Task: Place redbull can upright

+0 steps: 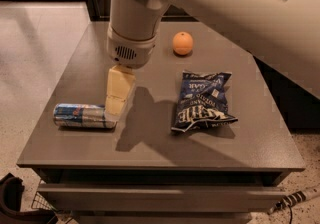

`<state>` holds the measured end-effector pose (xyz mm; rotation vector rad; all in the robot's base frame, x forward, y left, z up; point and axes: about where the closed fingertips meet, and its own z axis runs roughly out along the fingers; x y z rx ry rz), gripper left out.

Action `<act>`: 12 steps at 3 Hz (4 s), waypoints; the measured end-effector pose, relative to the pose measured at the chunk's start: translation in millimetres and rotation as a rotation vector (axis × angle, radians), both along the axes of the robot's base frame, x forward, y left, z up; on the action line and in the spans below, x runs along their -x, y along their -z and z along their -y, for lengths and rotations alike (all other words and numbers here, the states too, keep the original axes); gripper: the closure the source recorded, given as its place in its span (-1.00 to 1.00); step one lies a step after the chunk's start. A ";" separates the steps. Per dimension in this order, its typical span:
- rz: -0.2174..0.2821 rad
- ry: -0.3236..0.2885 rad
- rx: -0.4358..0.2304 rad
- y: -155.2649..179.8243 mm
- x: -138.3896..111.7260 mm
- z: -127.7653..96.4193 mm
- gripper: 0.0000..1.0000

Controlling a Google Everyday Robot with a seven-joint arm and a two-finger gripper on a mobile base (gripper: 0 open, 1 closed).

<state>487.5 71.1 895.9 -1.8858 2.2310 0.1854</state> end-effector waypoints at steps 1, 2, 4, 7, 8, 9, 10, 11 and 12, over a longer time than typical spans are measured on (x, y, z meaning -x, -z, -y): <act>-0.003 -0.059 -0.019 12.0 -5.4 -27.9 -1.00; -0.014 -0.094 0.004 16.6 -3.7 -52.0 -1.00; -0.051 -0.102 0.079 34.2 2.0 -84.8 -1.00; -0.050 -0.085 0.101 59.9 15.4 -97.0 -1.00; -0.039 -0.106 0.101 62.7 17.8 -105.9 -0.70; -0.037 -0.107 0.100 62.4 18.1 -106.4 -0.22; -0.033 -0.107 0.099 61.8 18.6 -106.6 0.40; -0.031 -0.107 0.098 61.5 18.9 -106.8 0.83; -0.027 -0.110 0.094 60.2 18.2 -107.0 1.00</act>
Offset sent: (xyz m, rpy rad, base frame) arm -0.0001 0.0817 -0.0227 -0.0469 0.0425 0.1346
